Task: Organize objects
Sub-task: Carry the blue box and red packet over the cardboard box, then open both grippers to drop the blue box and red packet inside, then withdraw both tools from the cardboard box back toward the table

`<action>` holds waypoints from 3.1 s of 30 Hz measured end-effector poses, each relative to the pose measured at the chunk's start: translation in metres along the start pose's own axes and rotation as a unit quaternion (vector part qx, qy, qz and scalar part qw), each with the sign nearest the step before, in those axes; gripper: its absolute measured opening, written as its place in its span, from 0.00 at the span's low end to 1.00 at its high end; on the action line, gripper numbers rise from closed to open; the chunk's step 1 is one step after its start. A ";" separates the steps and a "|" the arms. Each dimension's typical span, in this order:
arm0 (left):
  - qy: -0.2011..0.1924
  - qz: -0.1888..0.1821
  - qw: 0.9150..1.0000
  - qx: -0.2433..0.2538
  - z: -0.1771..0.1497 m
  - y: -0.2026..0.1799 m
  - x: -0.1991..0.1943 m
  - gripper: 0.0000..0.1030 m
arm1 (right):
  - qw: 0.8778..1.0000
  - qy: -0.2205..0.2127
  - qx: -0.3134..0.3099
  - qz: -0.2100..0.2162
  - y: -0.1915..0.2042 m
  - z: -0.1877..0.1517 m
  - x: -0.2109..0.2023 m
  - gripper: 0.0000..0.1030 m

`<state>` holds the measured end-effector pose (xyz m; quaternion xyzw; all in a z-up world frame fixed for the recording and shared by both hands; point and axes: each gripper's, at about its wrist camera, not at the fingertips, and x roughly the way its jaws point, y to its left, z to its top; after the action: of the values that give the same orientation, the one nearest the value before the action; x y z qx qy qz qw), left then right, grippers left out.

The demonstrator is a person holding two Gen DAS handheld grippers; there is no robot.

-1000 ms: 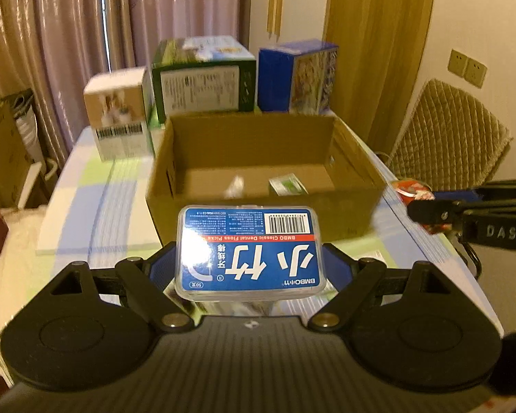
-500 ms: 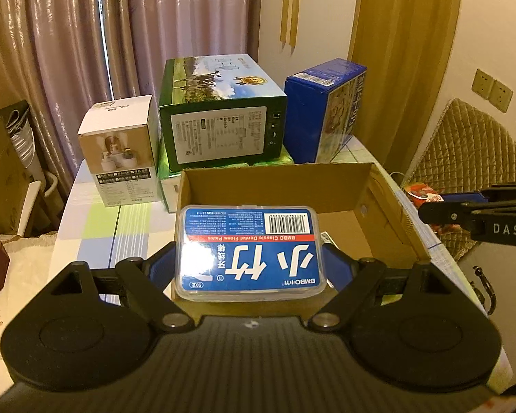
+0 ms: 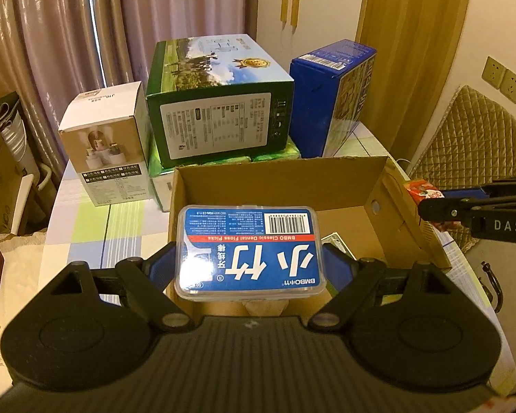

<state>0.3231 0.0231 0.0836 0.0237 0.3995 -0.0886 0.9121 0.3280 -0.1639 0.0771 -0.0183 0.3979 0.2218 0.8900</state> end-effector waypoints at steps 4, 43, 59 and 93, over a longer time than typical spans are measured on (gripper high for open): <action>0.006 -0.001 1.000 0.001 0.002 0.000 0.007 0.82 | 1.000 0.003 0.000 0.001 0.000 0.001 0.005 0.22; 0.031 -0.008 0.998 -0.046 0.010 0.028 0.095 0.91 | 0.998 0.054 0.040 0.001 -0.037 0.007 0.088 0.22; 0.018 -0.018 0.999 -0.044 0.011 0.023 0.081 0.91 | 0.999 -0.003 0.014 -0.032 -0.050 0.007 0.068 0.60; -0.002 0.000 0.998 -0.062 -0.005 0.007 -0.023 0.91 | 1.000 -0.010 0.021 -0.008 -0.026 -0.017 -0.031 0.68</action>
<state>0.3057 0.0335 0.0969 -0.0329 0.4023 -0.0643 0.9126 0.3087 -0.2029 0.0834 -0.0008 0.3936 0.2064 0.8958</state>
